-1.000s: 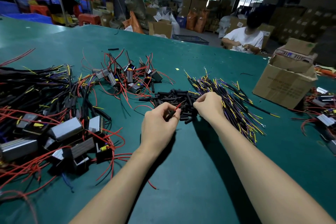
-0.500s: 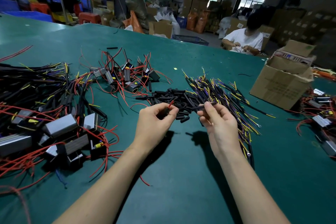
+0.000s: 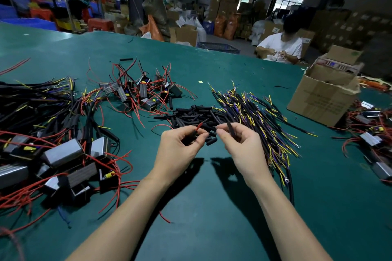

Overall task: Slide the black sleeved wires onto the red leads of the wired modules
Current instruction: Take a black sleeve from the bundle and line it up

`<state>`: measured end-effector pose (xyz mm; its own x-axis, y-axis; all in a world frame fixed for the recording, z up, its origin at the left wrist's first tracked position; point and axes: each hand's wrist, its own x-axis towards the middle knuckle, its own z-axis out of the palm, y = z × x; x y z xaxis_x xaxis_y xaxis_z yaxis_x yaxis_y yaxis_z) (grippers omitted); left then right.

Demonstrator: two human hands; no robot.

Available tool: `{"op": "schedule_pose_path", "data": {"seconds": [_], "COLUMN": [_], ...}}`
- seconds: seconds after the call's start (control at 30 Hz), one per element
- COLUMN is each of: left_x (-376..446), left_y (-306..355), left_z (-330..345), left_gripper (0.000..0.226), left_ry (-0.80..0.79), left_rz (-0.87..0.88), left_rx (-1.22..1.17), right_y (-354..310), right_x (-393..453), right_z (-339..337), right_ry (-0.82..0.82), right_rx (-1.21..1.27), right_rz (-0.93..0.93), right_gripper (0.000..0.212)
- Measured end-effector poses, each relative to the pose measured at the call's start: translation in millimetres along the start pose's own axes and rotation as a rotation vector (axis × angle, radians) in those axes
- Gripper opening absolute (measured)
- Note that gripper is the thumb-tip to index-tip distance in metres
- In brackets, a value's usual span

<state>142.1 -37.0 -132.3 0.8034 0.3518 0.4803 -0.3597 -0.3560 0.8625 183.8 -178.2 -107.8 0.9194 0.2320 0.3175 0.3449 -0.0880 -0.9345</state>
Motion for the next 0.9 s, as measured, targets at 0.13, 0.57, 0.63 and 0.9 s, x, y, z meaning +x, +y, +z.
{"op": "schedule_pose_path", "data": {"seconds": [0.13,0.57,0.63,0.9], "left_x": [-1,-3,-3,-3], "left_y": [2,13,14,12], "left_z": [0,-3,-1,-2], "left_gripper": [0.013,0.017,0.008,0.017], "left_ry": [-0.012,-0.105,-0.115,-0.077], "left_rz": [0.005,-0.002,-0.002,0.03], "left_rx": [-0.009,-0.017,-0.058,-0.035], "right_y": [0,3,3,1], "right_x": [-2,-5,-5,-4], "right_z": [-1,-4,-3,1], "right_ry": [0.016,0.056,0.069,0.082], "right_rx": [-0.051,-0.346,-0.29,0.011], "right_rz": [-0.043,-0.323,-0.277,-0.087], "right_gripper": [0.01,0.012,0.013,0.021]}}
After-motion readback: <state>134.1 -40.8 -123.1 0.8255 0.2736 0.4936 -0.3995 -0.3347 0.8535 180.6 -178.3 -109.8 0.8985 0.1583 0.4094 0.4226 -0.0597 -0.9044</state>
